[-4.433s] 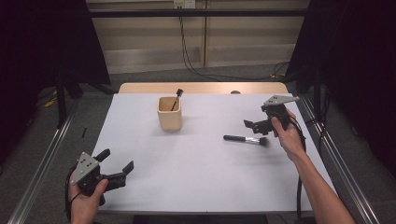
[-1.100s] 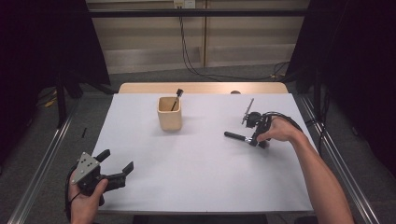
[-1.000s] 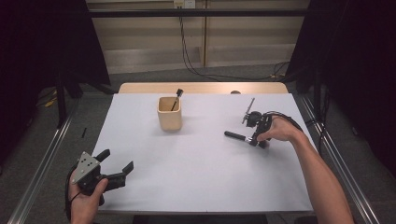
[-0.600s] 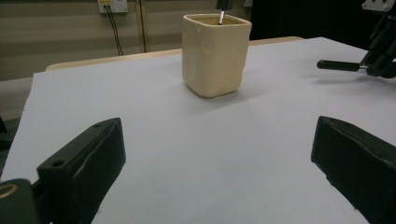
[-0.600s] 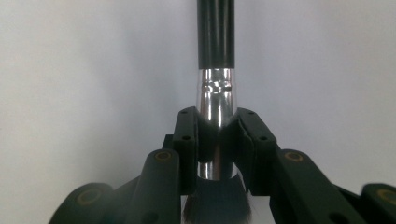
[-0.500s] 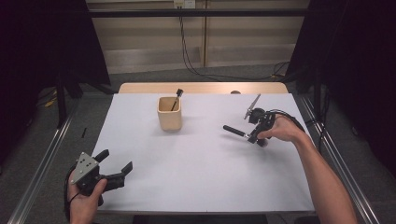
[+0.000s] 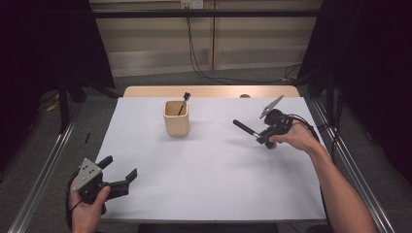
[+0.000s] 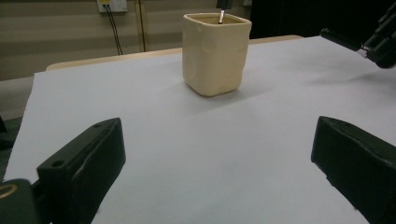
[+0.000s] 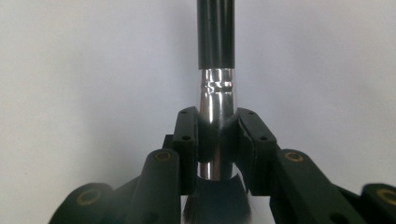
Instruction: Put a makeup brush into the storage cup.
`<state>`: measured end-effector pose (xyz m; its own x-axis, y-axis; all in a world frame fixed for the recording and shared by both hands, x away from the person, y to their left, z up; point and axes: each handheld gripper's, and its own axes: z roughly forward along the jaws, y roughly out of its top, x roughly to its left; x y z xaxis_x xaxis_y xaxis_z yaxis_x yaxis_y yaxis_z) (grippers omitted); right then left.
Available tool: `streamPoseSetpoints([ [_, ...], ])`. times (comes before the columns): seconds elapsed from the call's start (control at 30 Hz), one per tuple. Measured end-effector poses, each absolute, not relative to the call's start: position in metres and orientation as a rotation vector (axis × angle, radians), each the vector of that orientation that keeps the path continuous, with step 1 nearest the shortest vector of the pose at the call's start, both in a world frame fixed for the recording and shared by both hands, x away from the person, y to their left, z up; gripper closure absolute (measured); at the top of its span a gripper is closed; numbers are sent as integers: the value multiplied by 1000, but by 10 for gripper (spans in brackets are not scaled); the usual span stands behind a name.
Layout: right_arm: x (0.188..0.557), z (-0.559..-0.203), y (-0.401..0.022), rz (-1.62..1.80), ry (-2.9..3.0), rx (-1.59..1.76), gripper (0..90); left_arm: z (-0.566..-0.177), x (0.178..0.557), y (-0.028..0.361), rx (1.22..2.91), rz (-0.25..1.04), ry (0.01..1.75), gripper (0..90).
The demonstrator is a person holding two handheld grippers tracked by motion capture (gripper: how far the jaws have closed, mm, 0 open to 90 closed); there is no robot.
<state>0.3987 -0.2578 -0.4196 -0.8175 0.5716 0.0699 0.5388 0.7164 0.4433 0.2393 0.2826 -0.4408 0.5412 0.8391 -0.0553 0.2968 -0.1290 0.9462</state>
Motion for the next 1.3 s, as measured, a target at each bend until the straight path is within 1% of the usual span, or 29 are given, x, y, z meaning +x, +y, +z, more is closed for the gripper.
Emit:
streamPoseSetpoints([
  [0.67,375,-415,-268,1200,2430,1043,716,-439,239,282,1699,617,936,28],
  [0.77,370,-414,-269,1276,2390,1052,716,-439,240,280,1705,596,914,22],
  [0.93,360,-413,-270,1368,2322,1058,716,-438,240,277,1703,584,899,21],
  [1.03,355,-412,-270,1388,2321,1035,716,-438,240,277,1689,577,911,21],
  [1.3,340,-414,-262,1445,2350,990,716,-437,239,274,1693,555,873,19],
])
